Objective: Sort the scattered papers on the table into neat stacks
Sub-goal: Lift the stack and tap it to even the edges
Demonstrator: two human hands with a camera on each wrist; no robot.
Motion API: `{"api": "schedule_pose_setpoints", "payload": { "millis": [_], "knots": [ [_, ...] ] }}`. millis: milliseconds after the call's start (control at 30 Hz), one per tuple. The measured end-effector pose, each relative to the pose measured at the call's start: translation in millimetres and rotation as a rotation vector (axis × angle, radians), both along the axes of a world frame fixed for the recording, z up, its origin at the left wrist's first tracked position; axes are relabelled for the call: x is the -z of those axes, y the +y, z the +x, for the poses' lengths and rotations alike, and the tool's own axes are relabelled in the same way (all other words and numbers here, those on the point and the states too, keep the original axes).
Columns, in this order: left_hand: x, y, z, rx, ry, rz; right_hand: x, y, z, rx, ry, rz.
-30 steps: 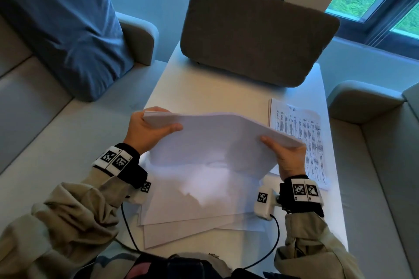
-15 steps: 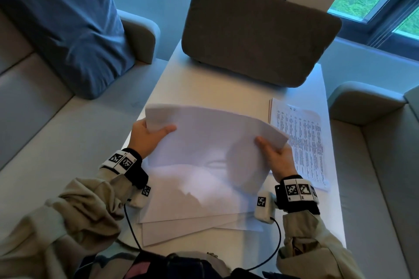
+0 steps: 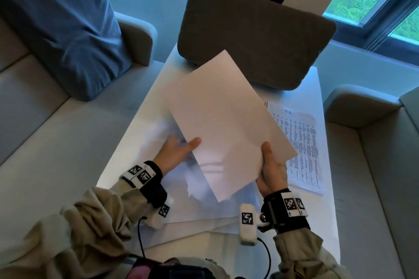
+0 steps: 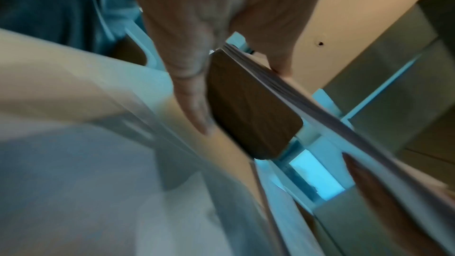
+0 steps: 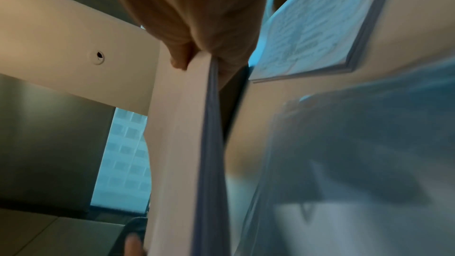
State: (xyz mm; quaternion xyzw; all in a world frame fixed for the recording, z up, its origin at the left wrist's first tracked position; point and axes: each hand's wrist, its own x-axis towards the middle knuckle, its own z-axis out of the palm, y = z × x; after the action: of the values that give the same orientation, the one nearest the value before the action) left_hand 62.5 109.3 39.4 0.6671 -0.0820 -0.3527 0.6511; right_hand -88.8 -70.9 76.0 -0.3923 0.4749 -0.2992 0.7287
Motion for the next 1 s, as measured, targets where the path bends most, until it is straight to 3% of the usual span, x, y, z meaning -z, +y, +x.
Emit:
{"api": "schedule_pose_setpoints", "payload": {
  "millis": [100,233,467,700,833,1000],
  "knots": [
    [-3.9,-18.7,-16.6,0.128,-0.216,0.035,-0.1,-0.6,1.2,-0.004,-0.023,0.025],
    [-3.0,-30.7,-10.4,0.133,-0.254,0.089,-0.4,-26.8,-14.0,-0.034,0.07,-0.081],
    [-11.2,-49.7,-15.9,0.321,-0.342,0.212,5.4,-75.2,-56.9,-0.588,0.472,-0.29],
    [-10.3,-112.3,-54.9,0.461,-0.271,0.315,17.5,-103.7,-88.9,-0.357,0.424,-0.321],
    [-3.6,-144.7,-72.5,0.514,-0.335,0.292,25.1,-137.2,-114.3,-0.213,0.409,-0.297],
    [2.1,-186.6,-91.1,0.485,-0.438,0.413,52.0,-174.7,-132.3,-0.13,0.431,-0.206]
  ]
}}
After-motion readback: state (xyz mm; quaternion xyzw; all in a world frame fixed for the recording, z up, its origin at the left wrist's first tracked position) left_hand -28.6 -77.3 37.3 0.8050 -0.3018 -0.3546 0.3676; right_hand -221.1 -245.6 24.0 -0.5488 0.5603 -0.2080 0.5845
